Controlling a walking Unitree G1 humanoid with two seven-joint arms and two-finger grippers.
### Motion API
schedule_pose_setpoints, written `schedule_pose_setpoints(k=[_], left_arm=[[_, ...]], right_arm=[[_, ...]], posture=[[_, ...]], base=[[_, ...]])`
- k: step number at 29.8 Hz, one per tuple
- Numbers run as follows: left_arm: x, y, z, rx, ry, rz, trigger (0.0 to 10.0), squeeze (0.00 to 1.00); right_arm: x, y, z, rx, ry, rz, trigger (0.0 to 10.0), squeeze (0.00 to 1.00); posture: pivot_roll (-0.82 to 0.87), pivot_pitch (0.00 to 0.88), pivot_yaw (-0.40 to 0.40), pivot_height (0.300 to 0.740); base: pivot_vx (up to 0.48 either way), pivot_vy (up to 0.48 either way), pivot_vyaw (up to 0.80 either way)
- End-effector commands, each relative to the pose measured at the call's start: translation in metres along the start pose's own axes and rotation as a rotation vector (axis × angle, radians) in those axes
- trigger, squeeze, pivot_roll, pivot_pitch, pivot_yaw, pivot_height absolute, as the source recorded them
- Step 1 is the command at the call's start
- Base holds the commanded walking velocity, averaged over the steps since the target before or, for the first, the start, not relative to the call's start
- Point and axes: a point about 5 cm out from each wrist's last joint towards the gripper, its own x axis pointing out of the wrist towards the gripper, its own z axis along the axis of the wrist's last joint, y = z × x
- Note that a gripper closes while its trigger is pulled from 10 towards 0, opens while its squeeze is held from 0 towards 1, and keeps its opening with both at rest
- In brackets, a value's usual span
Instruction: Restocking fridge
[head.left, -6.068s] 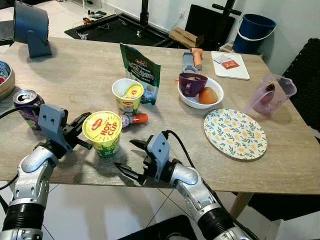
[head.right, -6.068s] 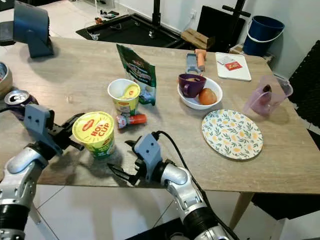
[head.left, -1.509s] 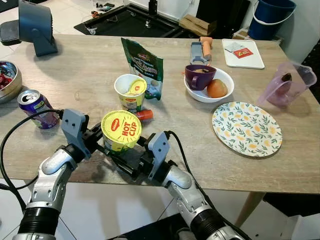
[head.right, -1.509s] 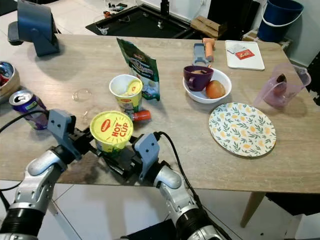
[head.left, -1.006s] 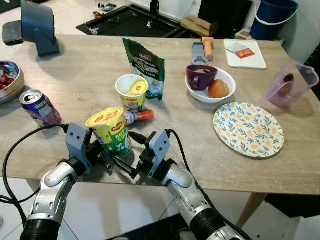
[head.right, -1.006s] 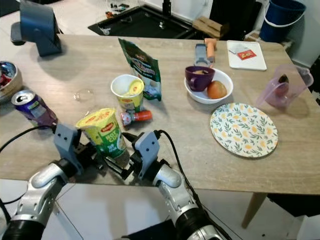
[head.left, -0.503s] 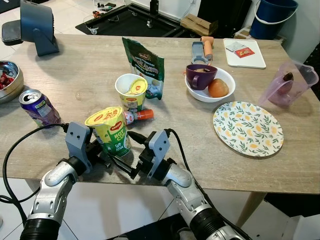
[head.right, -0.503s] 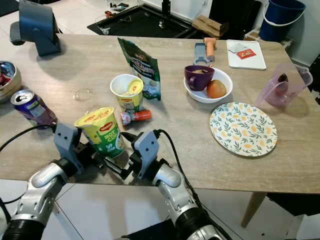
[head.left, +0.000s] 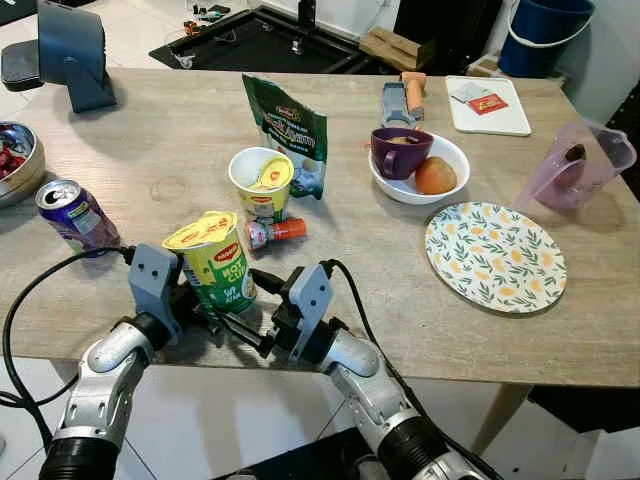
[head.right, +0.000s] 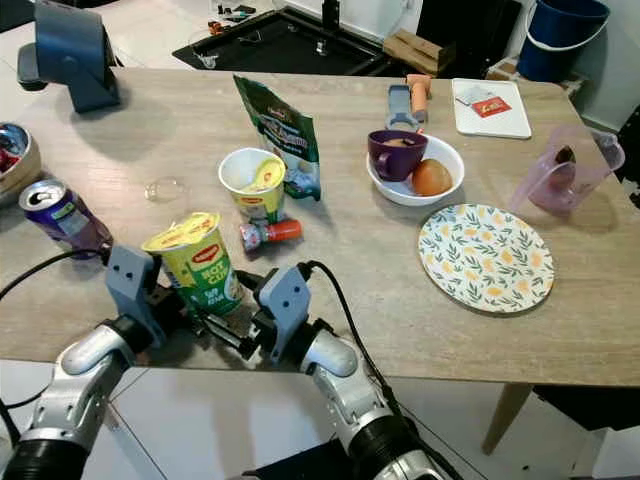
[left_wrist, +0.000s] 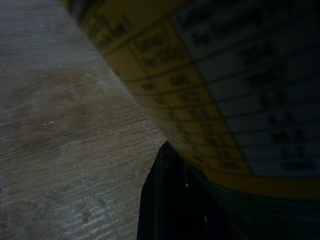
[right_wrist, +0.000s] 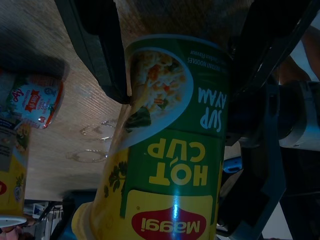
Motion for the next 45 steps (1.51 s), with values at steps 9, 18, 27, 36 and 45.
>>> schedule_pose_setpoints(k=[9,18,27,36,45], left_arm=[[0.004,-0.014,-0.004,0.015,0.016,-0.064,10.0,0.0],[0.001,-0.011,-0.002,0.017,0.009,-0.057,10.0,0.0],[-0.007,0.0,0.004,0.003,-0.02,-0.029,10.0,0.0],[-0.007,0.001,0.006,0.006,-0.026,-0.024,10.0,0.0],[-0.011,0.006,0.009,-0.015,-0.053,0.005,10.0,0.0]], right_arm=[[0.019,0.032,-0.002,0.035,-0.006,0.106,10.0,0.0],[0.013,0.021,0.004,0.095,-0.067,0.07,10.0,0.0],[-0.006,-0.004,0.009,0.108,-0.09,0.022,10.0,0.0],[-0.01,-0.015,0.007,0.089,-0.072,-0.016,10.0,0.0],[-0.021,-0.028,0.005,0.105,-0.07,-0.091,10.0,0.0]], posture=[[0.16,0.264,0.028,0.74],[0.16,0.258,0.031,0.74],[0.16,0.238,0.032,0.74],[0.17,0.223,0.034,0.74],[0.17,0.218,0.034,0.74]], base=[[0.0,0.0,0.0],[0.0,0.0,0.0],[0.0,0.0,0.0],[0.0,0.0,0.0],[0.0,0.0,0.0]])
